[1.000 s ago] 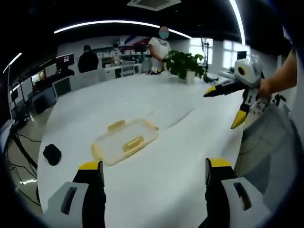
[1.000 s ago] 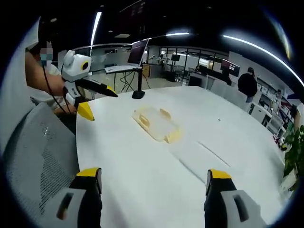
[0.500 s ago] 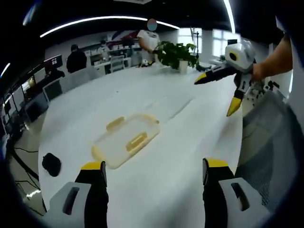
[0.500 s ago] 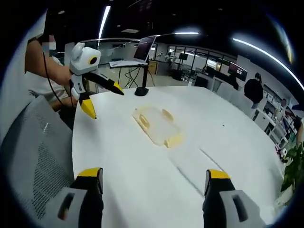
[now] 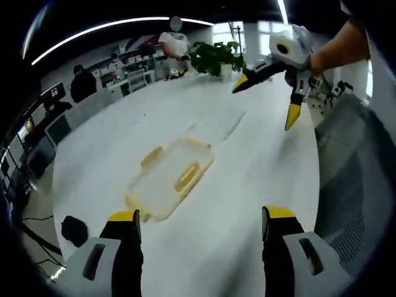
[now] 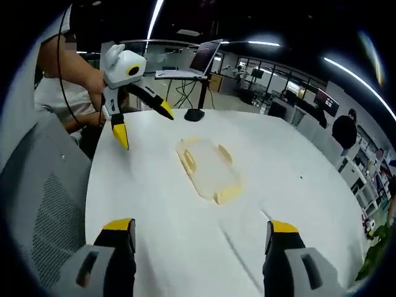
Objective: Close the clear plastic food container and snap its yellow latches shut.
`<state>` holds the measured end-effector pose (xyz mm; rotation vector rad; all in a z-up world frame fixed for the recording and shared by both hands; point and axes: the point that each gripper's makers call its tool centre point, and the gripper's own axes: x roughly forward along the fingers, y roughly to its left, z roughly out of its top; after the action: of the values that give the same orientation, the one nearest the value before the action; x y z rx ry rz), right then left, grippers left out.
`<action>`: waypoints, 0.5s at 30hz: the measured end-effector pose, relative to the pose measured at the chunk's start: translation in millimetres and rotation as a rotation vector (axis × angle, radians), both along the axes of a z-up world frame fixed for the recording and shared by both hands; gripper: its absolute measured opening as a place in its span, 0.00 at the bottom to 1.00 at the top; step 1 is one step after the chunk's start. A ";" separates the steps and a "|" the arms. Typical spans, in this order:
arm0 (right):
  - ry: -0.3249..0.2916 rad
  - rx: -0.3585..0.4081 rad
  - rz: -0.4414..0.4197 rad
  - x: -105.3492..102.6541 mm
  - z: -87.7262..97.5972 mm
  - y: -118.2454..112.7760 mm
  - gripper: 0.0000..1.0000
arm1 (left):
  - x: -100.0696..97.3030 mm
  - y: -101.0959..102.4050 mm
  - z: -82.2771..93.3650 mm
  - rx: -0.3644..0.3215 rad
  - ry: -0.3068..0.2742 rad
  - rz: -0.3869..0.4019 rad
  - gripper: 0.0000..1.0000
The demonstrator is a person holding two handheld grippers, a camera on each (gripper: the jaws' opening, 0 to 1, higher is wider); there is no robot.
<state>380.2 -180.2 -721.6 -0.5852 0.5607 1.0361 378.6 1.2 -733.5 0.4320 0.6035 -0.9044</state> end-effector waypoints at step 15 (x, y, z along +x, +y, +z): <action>0.016 -0.023 0.081 15.4 -10.6 20.6 0.83 | 13.5 10.0 -6.9 0.048 0.010 -0.063 0.75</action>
<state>395.6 -159.7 -732.2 -0.6244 0.5673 1.1131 392.1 11.3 -740.4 0.4922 0.6242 -0.9541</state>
